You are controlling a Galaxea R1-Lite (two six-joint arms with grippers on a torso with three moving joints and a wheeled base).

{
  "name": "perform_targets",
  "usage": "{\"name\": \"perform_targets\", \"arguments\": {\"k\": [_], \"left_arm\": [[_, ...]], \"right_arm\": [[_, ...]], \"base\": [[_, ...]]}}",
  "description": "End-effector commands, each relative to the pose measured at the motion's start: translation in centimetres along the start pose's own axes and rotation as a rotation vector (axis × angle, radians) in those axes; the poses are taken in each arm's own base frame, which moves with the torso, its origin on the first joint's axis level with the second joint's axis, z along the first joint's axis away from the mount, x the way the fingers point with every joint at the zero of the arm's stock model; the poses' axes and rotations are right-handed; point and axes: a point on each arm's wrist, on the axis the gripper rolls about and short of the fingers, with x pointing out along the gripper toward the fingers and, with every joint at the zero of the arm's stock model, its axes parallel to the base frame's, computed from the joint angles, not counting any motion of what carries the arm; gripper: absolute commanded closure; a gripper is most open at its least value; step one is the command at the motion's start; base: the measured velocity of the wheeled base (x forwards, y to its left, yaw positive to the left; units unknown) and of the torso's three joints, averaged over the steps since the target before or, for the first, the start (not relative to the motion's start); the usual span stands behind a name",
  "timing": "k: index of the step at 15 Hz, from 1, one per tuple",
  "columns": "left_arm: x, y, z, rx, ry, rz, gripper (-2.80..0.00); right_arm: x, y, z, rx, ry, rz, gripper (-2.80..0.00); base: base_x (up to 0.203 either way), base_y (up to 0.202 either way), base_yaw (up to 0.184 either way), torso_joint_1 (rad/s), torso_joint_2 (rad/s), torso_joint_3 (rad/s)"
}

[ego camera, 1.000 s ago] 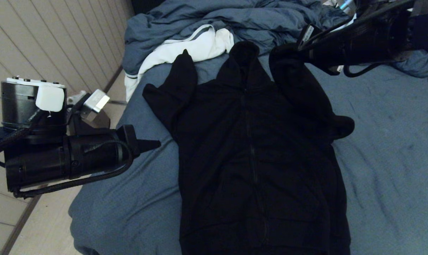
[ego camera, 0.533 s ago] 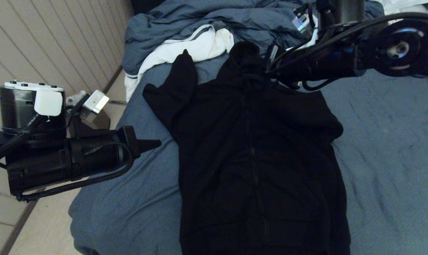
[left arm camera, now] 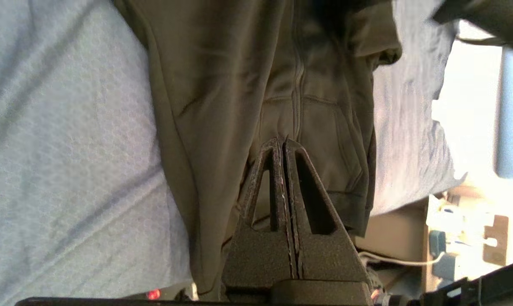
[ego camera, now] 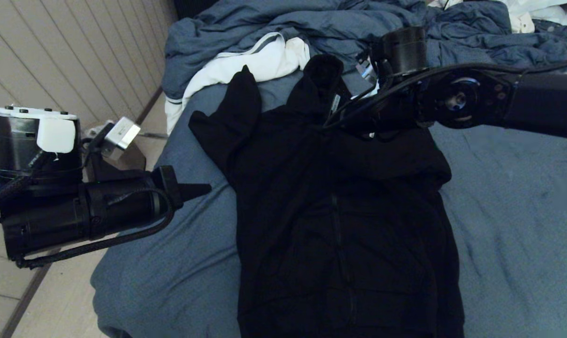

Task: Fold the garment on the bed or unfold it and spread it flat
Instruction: Fold the black sweatshirt

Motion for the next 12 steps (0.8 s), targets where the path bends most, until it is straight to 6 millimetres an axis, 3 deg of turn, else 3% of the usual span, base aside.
{"name": "perform_targets", "arguments": {"k": [1,4,12], "left_arm": [[-1.2,-0.5,0.4,0.012,-0.042,-0.01,0.0],[-4.0,-0.5,0.7,0.167,-0.114,0.116,0.0],[-7.0,1.8,-2.6,0.15,-0.094,0.313,0.0]], "right_arm": [[1.3,-0.1,-1.1,0.0,0.034,-0.007,0.0],[2.6,-0.5,-2.0,-0.005,0.059,-0.027,0.0],[4.2,-0.5,-3.1,-0.056,0.067,-0.027,0.0]], "base": [[0.0,0.0,0.0,0.0,0.0,0.0],[0.0,0.0,0.0,0.0,0.0,0.0],[0.0,0.0,0.0,0.0,0.0,0.0]]}}
